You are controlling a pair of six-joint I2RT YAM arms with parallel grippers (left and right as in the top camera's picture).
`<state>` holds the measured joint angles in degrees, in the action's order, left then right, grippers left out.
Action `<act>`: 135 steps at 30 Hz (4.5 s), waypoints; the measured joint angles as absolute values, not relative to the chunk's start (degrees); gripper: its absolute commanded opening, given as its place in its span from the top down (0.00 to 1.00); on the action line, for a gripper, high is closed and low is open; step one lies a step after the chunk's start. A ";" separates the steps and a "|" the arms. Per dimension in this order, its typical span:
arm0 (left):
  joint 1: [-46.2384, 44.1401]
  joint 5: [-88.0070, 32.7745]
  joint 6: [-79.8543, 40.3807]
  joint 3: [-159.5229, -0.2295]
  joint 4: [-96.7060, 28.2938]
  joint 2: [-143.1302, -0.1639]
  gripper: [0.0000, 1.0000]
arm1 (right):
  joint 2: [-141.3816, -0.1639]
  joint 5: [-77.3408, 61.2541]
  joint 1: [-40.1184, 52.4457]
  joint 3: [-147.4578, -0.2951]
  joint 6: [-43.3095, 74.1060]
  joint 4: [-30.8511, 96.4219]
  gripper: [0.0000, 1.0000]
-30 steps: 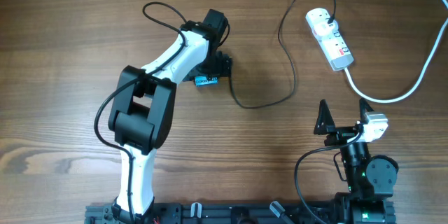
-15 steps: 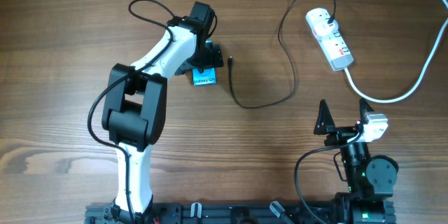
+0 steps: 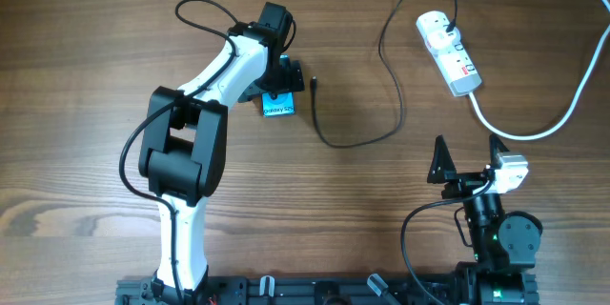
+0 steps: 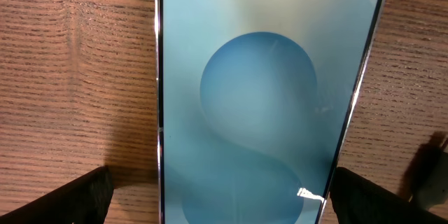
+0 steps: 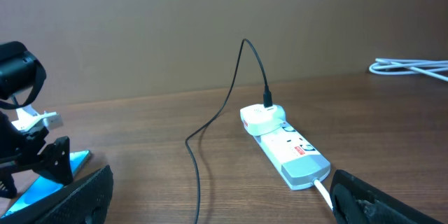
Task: Plug charger to phone and switch on socket
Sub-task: 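Close the left gripper on the phone's top edge, then lift and tilt the phone upright with the left gripper, then reach the right gripper to the black cable's USB-C plug and grasp it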
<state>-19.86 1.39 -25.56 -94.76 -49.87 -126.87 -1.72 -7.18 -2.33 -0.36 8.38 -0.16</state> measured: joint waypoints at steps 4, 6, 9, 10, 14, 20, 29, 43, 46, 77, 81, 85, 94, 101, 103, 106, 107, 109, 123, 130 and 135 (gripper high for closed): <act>-19.86 1.39 -25.56 -94.76 -49.87 -126.87 0.00 | -1.72 -7.18 -2.33 -0.36 8.38 -0.16 0.00; -19.86 1.39 -25.56 -94.76 -49.87 -126.87 0.00 | -1.72 -7.18 -2.33 -0.36 8.38 -0.16 0.00; -19.86 1.39 -25.56 -94.76 -49.87 -126.87 0.00 | -1.72 -7.18 -2.33 -0.36 8.38 -0.16 0.00; -19.86 1.39 -25.56 -94.76 -49.87 -126.87 0.00 | -1.72 -7.18 -2.33 -0.36 8.38 -0.16 0.00; -19.86 1.39 -25.56 -94.78 -49.58 -126.87 0.00 | -1.72 -7.18 -2.33 -0.36 8.38 -0.16 0.00; -19.86 1.37 -25.56 -94.80 -48.36 -126.87 0.00 | -1.72 -7.18 -2.33 -0.36 8.38 -0.16 0.00; -19.86 1.43 -25.50 -106.19 -54.04 -127.31 0.00 | -1.72 -7.18 -2.33 -0.36 8.38 -0.16 0.01; -19.86 1.61 -25.52 -107.09 -55.99 -132.60 0.00 | -1.72 -7.18 -2.33 -0.36 8.38 -0.16 0.00; -19.86 1.85 -25.52 -107.09 -57.19 -133.21 0.00 | -1.72 -7.18 -2.33 -0.36 8.38 -0.16 0.00; -20.45 4.21 -24.40 -102.69 -52.07 -132.09 0.27 | -1.72 -7.18 -2.33 -0.36 8.38 -0.16 0.00; -20.14 3.49 -24.29 -102.67 -52.07 -132.03 0.30 | -1.72 -7.03 -2.33 -0.36 8.58 -0.19 0.00; -18.81 -0.03 -24.27 -102.52 -52.01 -131.55 0.31 | -1.72 -8.84 -2.33 -0.36 10.15 -2.94 0.00; -14.55 -15.44 -24.01 -101.34 -52.03 -130.39 0.31 | -5.72 -19.97 -2.33 -5.85 11.55 -0.32 0.00; -13.47 -23.57 -23.81 -100.95 -52.10 -130.37 0.31 | -28.77 -28.23 -2.28 -32.91 10.52 15.55 0.00; -13.47 -25.47 -23.77 -100.82 -51.92 -130.37 0.32 | -38.28 -30.41 -2.28 -43.53 9.80 25.23 0.00; -13.47 -27.51 -23.59 -100.75 -51.68 -130.37 0.32 | -53.10 -33.30 -2.28 -57.93 8.32 36.36 0.00; -13.47 -28.03 -23.59 -100.73 -51.68 -130.37 0.32 | -58.00 -34.46 -2.28 -61.89 8.29 37.82 0.01; -13.47 -28.77 -23.59 -100.73 -51.59 -130.37 0.32 | -66.08 -38.00 -2.31 -67.11 8.84 38.15 0.06; -13.47 -29.91 -23.59 -100.71 -50.74 -130.37 0.35 | -99.11 -43.27 15.03 -69.14 4.99 26.41 0.16; -13.47 -29.91 -23.57 -100.71 -50.74 -130.37 0.35 | -109.91 -41.21 22.44 -69.14 4.91 11.35 0.21; -13.47 -29.63 -23.57 -100.71 -50.74 -130.37 0.35 | -113.93 -38.37 24.18 -69.14 6.57 6.22 0.29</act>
<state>-13.47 -29.63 -23.57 -100.71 -50.74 -130.37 -113.93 -38.37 24.18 -69.14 6.57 6.22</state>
